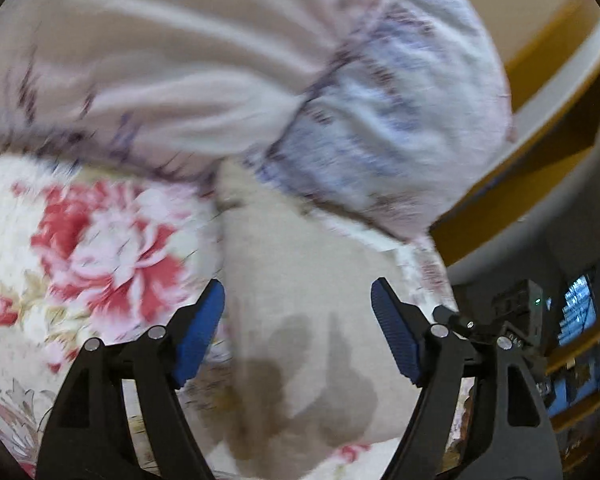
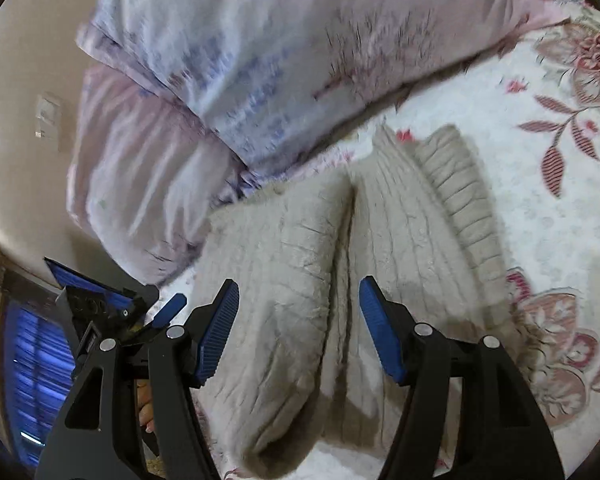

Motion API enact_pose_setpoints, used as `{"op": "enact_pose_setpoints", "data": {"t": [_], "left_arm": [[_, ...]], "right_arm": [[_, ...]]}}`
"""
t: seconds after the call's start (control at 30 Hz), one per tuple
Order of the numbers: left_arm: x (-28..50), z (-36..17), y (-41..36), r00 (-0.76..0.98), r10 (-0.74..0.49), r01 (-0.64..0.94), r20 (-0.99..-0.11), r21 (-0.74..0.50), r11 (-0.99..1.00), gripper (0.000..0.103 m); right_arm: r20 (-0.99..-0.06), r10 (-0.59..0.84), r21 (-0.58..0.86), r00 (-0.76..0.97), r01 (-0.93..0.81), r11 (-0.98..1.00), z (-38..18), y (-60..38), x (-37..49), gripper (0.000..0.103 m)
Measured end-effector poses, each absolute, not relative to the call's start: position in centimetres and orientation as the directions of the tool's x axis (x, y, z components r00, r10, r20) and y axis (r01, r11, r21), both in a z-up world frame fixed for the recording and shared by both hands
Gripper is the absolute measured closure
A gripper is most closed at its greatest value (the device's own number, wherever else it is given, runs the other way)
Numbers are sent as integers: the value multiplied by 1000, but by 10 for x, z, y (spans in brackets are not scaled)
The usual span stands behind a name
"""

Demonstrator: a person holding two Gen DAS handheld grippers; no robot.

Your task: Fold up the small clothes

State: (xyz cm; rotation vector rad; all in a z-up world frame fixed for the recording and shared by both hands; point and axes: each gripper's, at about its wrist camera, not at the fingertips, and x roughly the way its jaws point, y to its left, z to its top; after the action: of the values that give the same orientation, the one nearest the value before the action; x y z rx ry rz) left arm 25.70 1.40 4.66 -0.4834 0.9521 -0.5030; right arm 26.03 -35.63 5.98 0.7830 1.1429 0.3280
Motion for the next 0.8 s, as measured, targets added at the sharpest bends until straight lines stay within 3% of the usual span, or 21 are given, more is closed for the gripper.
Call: {"op": "enact_pose_setpoints", "data": {"t": [0.07,0.17,0.43,0.5,0.6,0.8], "left_arm": [[259,33,17,459,-589,161,-665,-589,792,29],[256,18,16,416,-597,158,-686,-592,791,29],[256,-2,5,341,-656,164,-673,-645,746,29],[255,-2,6,340,-661,157,-668,-653,741,29],[255,2,9,345,-668,153,-660,-662,734,26],[251,12,15,369,-675,176,-639,-665,725,24]], "right_arm": [[-699,607,696,377,163,700,52,-350,265,39],[-693,636,708,340,152,690,45,-340,268,53],[-638,682,766,358,204,609,25,-337,284,56],[-666,653,738,360,192,647,26,-334,288,78],[-675,607,703,419,118,701,45,-333,284,85],[-659,435,522,613,-43,852,119,-341,264,86]]}}
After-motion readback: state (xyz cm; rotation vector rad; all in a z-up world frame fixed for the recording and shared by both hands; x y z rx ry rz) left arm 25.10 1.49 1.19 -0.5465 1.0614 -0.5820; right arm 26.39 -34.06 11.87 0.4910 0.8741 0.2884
